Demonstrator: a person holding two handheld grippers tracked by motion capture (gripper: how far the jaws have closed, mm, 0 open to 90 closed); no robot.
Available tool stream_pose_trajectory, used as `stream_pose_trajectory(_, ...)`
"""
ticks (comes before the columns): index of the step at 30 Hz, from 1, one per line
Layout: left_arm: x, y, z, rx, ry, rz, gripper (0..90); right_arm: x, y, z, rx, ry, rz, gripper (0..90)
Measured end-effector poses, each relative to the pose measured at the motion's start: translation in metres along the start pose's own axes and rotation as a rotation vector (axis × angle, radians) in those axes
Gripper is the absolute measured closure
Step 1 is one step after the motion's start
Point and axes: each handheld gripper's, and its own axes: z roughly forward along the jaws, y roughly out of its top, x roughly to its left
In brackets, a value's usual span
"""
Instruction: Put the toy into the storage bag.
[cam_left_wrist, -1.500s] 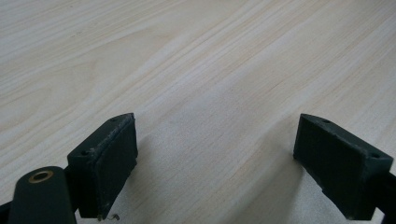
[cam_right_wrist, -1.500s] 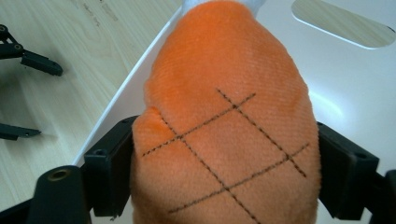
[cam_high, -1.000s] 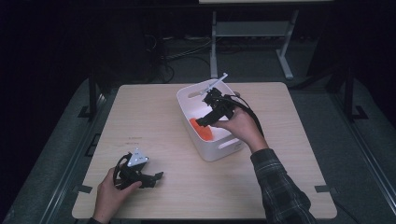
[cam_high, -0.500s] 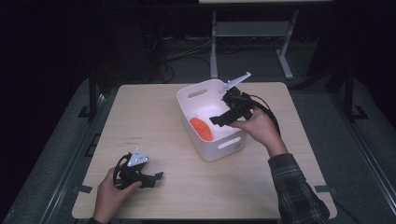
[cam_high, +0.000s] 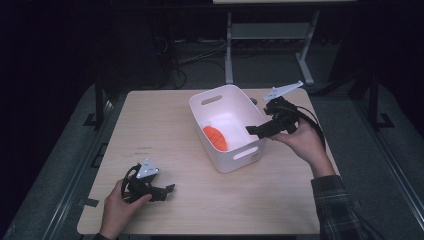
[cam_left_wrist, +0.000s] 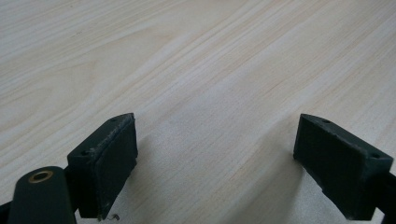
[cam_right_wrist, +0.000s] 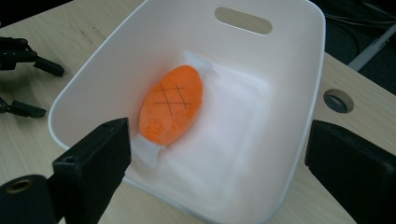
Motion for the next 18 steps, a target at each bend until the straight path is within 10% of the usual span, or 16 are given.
stream_pose_trajectory(18, 0.000, 0.000, 0.000, 0.000, 0.000, -0.001, 12.7, -0.013, -0.058, -0.024, -0.011, -0.041, 0.046, 3.2)
